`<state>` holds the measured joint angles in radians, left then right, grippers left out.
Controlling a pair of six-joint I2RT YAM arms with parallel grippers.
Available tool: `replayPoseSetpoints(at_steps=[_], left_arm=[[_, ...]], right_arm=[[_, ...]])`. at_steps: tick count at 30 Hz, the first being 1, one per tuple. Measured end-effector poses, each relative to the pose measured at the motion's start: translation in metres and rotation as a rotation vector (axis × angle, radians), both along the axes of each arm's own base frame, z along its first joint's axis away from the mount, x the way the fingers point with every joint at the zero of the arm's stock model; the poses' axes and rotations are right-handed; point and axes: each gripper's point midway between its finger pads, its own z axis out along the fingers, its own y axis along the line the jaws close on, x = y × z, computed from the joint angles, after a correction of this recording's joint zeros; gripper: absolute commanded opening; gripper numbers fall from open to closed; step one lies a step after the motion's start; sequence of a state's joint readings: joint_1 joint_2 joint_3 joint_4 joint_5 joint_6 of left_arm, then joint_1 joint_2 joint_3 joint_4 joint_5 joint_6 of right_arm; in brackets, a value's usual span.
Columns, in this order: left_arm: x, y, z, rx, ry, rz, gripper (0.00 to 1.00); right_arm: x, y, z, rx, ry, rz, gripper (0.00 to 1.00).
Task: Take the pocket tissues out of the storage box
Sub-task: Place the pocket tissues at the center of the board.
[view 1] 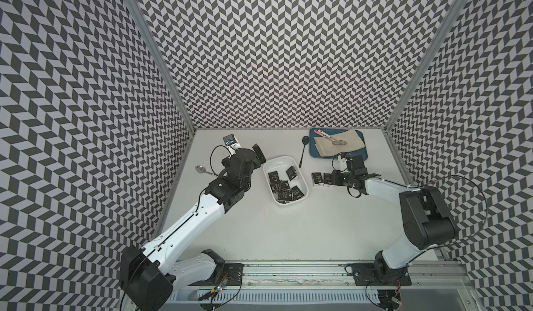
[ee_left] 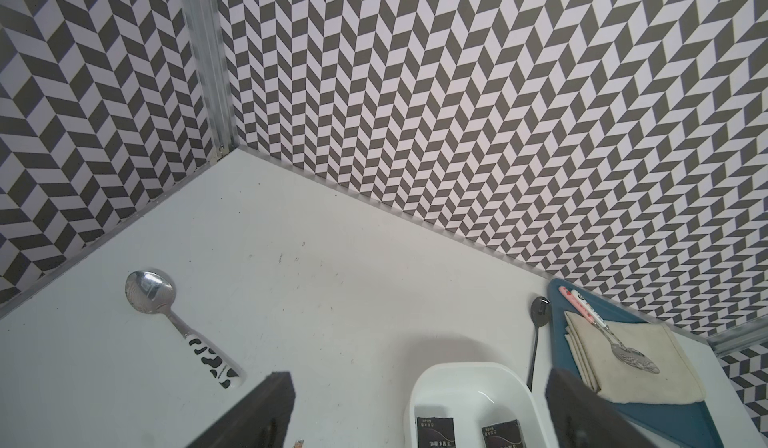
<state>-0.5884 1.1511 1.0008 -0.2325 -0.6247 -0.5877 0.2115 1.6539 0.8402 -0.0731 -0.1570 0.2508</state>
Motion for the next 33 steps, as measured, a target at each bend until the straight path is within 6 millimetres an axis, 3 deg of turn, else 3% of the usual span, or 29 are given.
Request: replayPoseSetpoints(at_steps=[6, 29, 33], left_arm=[[0.0, 0.0, 0.0, 0.006, 0.0, -0.005, 0.99], [-0.001, 0.001, 0.006, 0.002, -0.015, -0.006, 0.99], [-0.001, 0.001, 0.006, 0.002, -0.015, -0.006, 0.99]], right_arm=[[-0.001, 0.0, -0.013, -0.003, 0.024, 0.005, 0.38], [0.002, 0.01, -0.011, 0.004, -0.014, 0.086, 0.4], [0.006, 0.01, 0.002, 0.001, -0.027, 0.082, 0.43]])
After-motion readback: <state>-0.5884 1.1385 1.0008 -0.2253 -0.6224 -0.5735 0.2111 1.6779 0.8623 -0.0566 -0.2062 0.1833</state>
